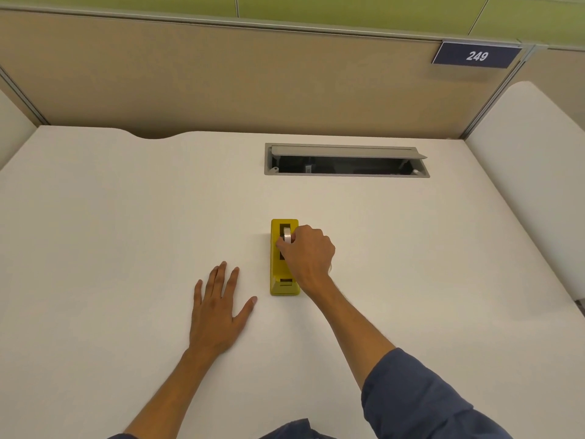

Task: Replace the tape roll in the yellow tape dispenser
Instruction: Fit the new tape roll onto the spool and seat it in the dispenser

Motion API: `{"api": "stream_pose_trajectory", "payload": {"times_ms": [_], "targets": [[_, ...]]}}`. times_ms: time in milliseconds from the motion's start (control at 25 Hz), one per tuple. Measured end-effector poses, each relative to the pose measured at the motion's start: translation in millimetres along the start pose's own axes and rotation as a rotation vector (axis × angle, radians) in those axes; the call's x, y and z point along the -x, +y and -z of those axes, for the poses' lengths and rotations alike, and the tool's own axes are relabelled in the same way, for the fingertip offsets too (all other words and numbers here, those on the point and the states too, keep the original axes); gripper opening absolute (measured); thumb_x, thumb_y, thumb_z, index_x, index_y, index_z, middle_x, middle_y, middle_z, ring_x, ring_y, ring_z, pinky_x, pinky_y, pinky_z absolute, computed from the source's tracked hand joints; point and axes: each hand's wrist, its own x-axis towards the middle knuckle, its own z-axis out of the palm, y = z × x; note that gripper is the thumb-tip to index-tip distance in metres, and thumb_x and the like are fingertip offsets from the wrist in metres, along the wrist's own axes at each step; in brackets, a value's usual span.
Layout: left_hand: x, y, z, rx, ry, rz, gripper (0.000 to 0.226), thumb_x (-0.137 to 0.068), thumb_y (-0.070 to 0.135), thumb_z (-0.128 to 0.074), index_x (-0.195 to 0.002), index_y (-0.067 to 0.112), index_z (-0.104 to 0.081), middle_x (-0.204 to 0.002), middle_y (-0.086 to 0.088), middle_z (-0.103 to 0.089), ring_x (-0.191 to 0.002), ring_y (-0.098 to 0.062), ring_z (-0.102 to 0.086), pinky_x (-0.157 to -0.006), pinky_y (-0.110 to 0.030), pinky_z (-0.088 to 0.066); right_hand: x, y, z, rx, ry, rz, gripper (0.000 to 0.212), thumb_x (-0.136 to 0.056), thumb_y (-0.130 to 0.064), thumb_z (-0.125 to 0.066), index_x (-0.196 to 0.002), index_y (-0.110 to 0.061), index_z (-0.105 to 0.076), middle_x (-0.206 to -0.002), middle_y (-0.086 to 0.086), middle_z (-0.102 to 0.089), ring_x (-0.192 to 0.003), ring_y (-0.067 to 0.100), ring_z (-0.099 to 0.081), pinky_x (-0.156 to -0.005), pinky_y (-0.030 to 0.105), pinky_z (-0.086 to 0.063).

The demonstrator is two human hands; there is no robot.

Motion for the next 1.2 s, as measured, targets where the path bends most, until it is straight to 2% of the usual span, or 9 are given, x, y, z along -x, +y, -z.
{"api": "stream_pose_trajectory", "payload": {"times_ms": [440, 560, 680, 760, 840, 1040, 1200], "targets": [[0, -1, -2, -0.005, 0.005, 0.0, 0.077, -0.086, 0.068, -0.017, -0.149, 0.024, -0.02, -0.16, -0.005, -0.017, -0.148, -0.02, -0.012, -0.12, -0.046, -0.009, -6, -1, 0, 0.037, 0.0, 0.028, 0.03, -0.083, -0.043, -0.061, -0.072, -0.017, -0.052, -0.071, 0.0, -0.059, -0.066, 0.023, -0.059, -0.056, 0.03, -0.038], [-1, -1, -3, -0.012, 0.007, 0.001, 0.077, -0.086, 0.068, -0.017, -0.149, 0.024, -0.021, -0.159, -0.005, -0.018, -0.148, -0.02, -0.013, -0.119, -0.046, -0.009, -5, 2, 2, 0.022, -0.009, 0.079, 0.033, -0.082, -0.047, -0.063, -0.094, -0.017, -0.059, -0.087, 0.0, -0.064, -0.073, 0.023, -0.06, -0.06, 0.031, -0.044], [-1, -1, -5, -0.002, 0.01, 0.003, 0.077, -0.086, 0.068, -0.019, -0.148, 0.024, -0.023, -0.159, -0.005, -0.018, -0.148, -0.02, -0.013, -0.119, -0.046, -0.008, -4, 7, 4, -0.003, 0.005, 0.165, 0.046, -0.08, -0.042, -0.061, -0.119, -0.017, -0.055, -0.107, 0.001, -0.062, -0.085, 0.026, -0.063, -0.068, 0.035, -0.049], [-3, 2, -7, 0.028, 0.014, 0.022, 0.078, -0.084, 0.068, -0.022, -0.148, 0.022, -0.024, -0.159, -0.005, -0.018, -0.148, -0.02, -0.012, -0.119, -0.046, -0.006, -8, 11, 5, 0.019, -0.066, 0.24, 0.053, -0.079, -0.038, -0.062, -0.128, -0.019, -0.052, -0.12, 0.002, -0.057, -0.096, 0.025, -0.061, -0.072, 0.035, -0.049], [-6, 7, -8, 0.072, 0.01, 0.028, 0.081, -0.081, 0.068, -0.026, -0.147, 0.021, -0.025, -0.159, -0.004, -0.018, -0.148, -0.02, -0.011, -0.12, -0.047, -0.005, -14, 16, 7, 0.061, -0.14, 0.315, 0.054, -0.077, -0.036, -0.065, -0.128, -0.02, -0.055, -0.125, 0.002, -0.053, -0.101, 0.023, -0.059, -0.074, 0.034, -0.048], [-15, 38, -18, 0.236, -0.053, -0.06, 0.089, -0.079, 0.076, -0.036, -0.149, 0.024, -0.018, -0.159, 0.003, -0.021, -0.147, -0.011, -0.012, -0.12, -0.039, -0.001, -26, 21, 11, 0.117, -0.211, 0.4, 0.051, -0.075, -0.041, -0.071, -0.12, -0.02, -0.062, -0.121, 0.001, -0.052, -0.1, 0.021, -0.058, -0.074, 0.032, -0.05], [-23, 49, -22, 0.266, -0.047, -0.067, 0.085, -0.082, 0.074, -0.033, -0.149, 0.022, -0.021, -0.156, 0.003, -0.029, -0.146, -0.01, -0.017, -0.12, -0.039, -0.004, -32, 25, 11, 0.096, -0.227, 0.417, 0.053, -0.074, -0.042, -0.074, -0.12, -0.018, -0.064, -0.121, 0.002, -0.053, -0.101, 0.02, -0.057, -0.076, 0.032, -0.047]]}}
